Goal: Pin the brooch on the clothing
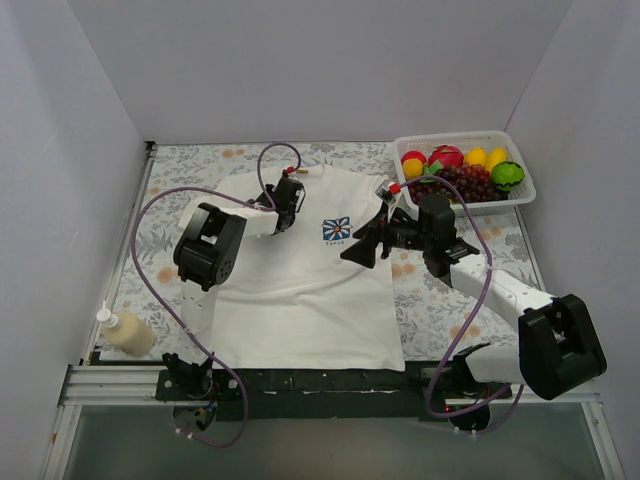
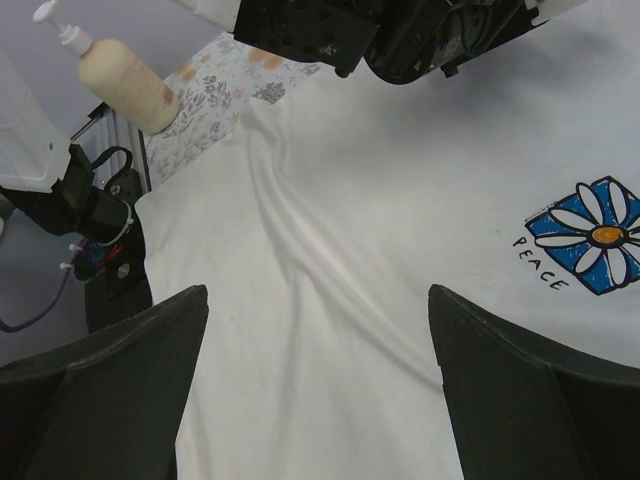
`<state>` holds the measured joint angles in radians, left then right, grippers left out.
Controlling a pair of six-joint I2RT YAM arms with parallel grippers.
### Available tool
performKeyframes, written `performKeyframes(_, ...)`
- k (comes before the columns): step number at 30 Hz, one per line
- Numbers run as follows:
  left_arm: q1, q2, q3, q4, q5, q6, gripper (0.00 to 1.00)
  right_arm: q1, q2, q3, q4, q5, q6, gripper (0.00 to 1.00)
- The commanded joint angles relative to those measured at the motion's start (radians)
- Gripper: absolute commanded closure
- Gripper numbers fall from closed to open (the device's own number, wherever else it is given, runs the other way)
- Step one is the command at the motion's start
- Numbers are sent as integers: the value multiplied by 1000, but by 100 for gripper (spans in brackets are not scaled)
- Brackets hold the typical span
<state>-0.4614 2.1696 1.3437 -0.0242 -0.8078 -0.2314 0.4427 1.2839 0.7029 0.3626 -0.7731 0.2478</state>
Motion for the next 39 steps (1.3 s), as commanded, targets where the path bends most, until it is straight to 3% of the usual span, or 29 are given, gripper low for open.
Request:
performKeyframes(1, -48, 48, -18, -63, 10, -91, 100, 2, 2, 0, 45, -6, 10, 2)
performKeyframes(10, -95, 104, 86, -175, 65, -236, 100, 1, -1, -3, 41, -2, 7, 2)
performKeyframes(23, -86, -48, 115, -180, 295, -355, 100, 1, 2, -3, 44, -2, 11, 2)
performKeyframes(34, -11, -203, 0, -85, 544, -463, 100, 1, 11, 0, 50, -5, 18, 2)
performKeyframes(39, 49, -312, -83, 3, 731, -520, 100, 1, 26, 6, 59, -8, 31, 2)
